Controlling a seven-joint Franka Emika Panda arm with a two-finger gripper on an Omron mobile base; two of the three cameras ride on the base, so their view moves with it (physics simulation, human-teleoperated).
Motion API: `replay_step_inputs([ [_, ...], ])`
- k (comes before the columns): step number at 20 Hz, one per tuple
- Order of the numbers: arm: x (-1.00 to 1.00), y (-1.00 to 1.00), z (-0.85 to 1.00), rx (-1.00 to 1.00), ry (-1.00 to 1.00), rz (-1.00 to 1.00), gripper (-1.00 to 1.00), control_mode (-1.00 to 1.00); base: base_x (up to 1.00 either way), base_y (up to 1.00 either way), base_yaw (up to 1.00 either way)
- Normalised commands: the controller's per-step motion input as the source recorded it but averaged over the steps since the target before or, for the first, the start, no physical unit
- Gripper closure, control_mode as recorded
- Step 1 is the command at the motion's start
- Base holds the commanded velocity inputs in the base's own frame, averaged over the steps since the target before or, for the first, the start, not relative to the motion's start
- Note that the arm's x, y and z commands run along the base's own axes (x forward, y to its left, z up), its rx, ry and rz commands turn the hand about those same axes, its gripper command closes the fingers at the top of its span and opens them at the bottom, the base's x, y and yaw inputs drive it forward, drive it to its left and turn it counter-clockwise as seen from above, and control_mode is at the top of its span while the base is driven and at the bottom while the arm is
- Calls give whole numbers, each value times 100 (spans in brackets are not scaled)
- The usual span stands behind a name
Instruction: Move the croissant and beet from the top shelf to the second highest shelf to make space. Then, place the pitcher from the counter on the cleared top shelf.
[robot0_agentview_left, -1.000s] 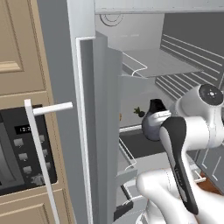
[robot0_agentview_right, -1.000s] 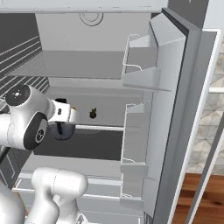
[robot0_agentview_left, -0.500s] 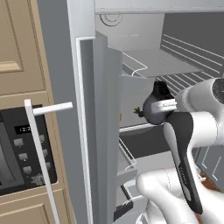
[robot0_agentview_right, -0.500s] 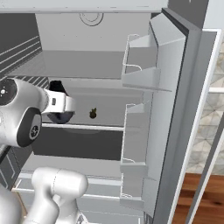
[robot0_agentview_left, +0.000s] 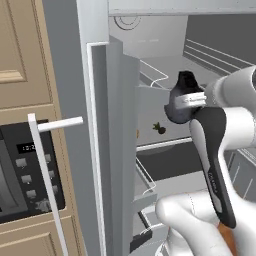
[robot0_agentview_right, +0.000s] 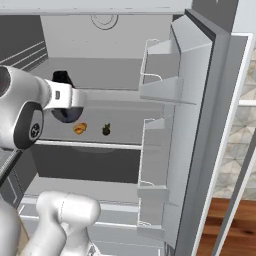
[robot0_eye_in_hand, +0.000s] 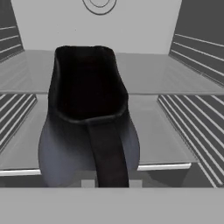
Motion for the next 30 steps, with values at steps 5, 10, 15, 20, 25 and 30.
replay_step_inputs([
  [5, 19, 0, 34, 0, -13, 0, 100, -100, 0, 0, 0],
  [10, 35, -1, 36, 0, -9, 0, 100, -100, 0, 0, 0],
  [15, 55, 0, 6, 0, -1, 0, 100, -100, 0, 0, 0],
  [20, 69, 0, 0, 0, 0, 0, 100, -100, 0, 0, 0],
  [25, 74, 0, 0, 0, 0, 0, 100, -100, 0, 0, 0],
  [30, 75, 0, 0, 0, 0, 0, 100, -100, 0, 0, 0],
])
